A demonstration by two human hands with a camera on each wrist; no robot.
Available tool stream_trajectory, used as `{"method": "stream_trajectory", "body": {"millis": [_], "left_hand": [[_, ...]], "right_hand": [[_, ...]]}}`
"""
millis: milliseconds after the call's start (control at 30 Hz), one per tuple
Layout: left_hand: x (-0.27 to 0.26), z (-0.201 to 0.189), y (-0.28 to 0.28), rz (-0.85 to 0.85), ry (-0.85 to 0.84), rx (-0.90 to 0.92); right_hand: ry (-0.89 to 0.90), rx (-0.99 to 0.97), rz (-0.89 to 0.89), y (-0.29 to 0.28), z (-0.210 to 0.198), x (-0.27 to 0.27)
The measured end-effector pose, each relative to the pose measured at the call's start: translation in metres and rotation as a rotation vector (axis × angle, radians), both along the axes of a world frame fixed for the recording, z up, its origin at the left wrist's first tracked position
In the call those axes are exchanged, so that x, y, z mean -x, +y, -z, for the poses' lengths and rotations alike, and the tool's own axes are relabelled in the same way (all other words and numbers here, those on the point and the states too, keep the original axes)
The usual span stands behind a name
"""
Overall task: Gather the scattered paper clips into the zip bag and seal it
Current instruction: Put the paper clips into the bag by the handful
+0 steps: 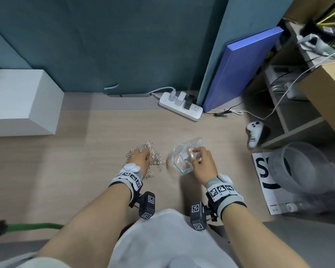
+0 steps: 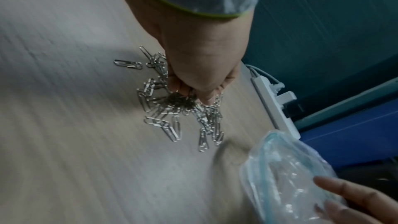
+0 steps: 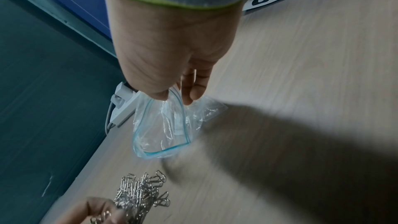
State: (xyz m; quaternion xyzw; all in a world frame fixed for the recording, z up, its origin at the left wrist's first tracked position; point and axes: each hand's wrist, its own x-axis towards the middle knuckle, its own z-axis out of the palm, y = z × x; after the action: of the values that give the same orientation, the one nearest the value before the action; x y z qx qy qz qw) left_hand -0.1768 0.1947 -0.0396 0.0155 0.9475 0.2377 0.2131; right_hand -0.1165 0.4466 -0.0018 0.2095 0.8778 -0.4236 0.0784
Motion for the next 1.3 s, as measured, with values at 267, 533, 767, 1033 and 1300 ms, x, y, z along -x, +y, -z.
{"method": "stream_trajectory", "body": {"millis": [267,533,767,1033,1300], "left_hand": [[0.004,-0.033,0.074,0.061,0.163,-0.239],[-0.006,-0.044,0.117,0.113,0.115,-0.312],[-0.006,-0.045,0.115,0.087,0.008,-0.38],[0.003,-0.031,0.097,-0.087,0.266,-0.233],[-0.031,0.023,0.102,0.451,0.195,0.15]], "right_hand": [[0.017,0.02,-0.077,0.01,0.004,0.008],[0.04,0.073,-0.121,0.015,-0.004,0.01],[0.039,0.075,-0.132,0.02,-0.01,0.009],[0.024,0.018,-0.058,0.039,-0.012,0.006],[0.026,0.0,-0.001,0.063,-0.014,-0.009]]}}
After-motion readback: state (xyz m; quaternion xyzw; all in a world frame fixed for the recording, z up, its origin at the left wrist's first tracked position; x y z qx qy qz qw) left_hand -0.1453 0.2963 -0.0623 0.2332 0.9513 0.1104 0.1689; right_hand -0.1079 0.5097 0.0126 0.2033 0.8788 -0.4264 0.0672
